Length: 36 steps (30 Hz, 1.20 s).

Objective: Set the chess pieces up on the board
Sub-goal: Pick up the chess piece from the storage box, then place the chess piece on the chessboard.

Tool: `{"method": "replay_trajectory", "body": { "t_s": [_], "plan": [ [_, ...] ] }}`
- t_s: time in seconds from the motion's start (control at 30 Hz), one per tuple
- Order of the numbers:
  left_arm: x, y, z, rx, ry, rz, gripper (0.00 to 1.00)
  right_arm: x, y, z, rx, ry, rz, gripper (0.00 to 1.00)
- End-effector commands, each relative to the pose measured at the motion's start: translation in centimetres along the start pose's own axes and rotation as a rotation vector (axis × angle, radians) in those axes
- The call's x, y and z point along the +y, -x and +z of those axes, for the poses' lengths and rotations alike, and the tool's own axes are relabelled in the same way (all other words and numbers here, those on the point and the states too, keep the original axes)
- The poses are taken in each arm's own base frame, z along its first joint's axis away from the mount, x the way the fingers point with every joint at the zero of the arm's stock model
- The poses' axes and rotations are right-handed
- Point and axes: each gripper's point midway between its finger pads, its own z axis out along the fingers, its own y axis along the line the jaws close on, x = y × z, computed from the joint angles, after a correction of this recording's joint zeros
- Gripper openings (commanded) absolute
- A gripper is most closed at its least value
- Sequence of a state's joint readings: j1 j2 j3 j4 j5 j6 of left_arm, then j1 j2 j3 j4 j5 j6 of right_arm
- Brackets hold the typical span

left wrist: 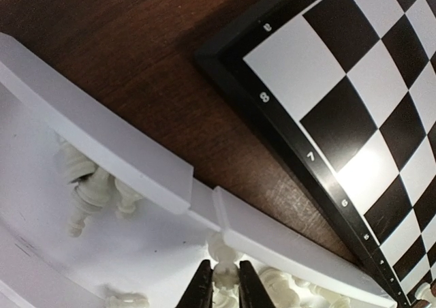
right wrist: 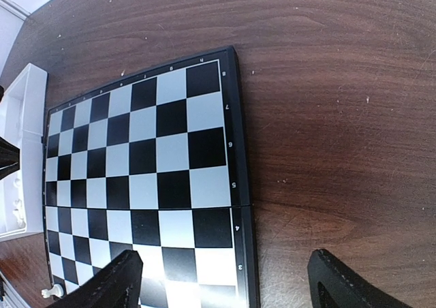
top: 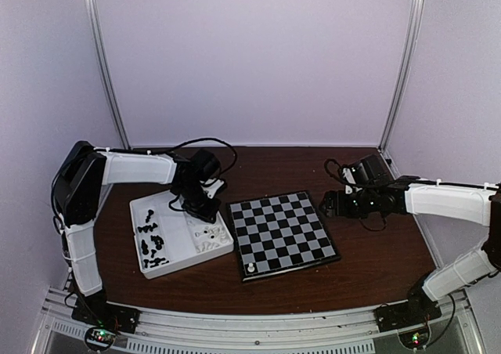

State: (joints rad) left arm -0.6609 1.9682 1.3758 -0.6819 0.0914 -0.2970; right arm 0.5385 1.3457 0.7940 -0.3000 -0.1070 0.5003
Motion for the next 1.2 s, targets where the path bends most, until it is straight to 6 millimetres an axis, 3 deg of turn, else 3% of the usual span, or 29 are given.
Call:
{"method": "replay_trajectory", "body": {
  "t_s": [0.0, 0.2, 0.37, 0.5, 0.63, 0.77, 1.0, 1.17],
  "plan": [
    [-0.3, 1.3, -0.2, -0.031, -0.018, 0.009, 0.12, 0.1, 0.6, -0.3, -0.019, -0.011, -0.009, 0.88],
    [-0.4, 1.3, -2.1, -0.03, -0.014, -0.008, 0.07, -0.1, 0.3, -0.2, -0.007, -0.023, -0.012, 0.88],
    [-1.1, 1.5, -5.0, -0.062, -0.035, -0.019, 0.08, -0.1, 0.4, -0.2, -0.01, -0.021, -0.012, 0.87],
    [-2.9, 2.3, -8.5, -0.11, -0.065, -0.006, 0.08, -0.1, 0.4, -0.2, -0.01, -0.022, -0.011, 0.88],
    [-5.8, 2.8, -10.4, -0.147, -0.13, 0.024, 0.09, -0.1, 0.4, -0.2, -0.01, -0.022, -0.011, 0.88],
    [-9.6, 2.8, -9.9, -0.137, -0.174, 0.091, 0.09, -0.1, 0.4, -0.4, -0.014, -0.021, -0.011, 0.88],
    [-16.6, 2.5, -7.0, -0.106, -0.242, 0.215, 0.09, -0.3, 0.1, -1.0, -0.019, -0.022, -0.008, 0.88],
    [-19.3, 1.9, -4.6, -0.071, -0.265, 0.259, 0.09, -0.5, -0.4, -1.6, -0.021, -0.017, -0.008, 0.88]
  ]
}}
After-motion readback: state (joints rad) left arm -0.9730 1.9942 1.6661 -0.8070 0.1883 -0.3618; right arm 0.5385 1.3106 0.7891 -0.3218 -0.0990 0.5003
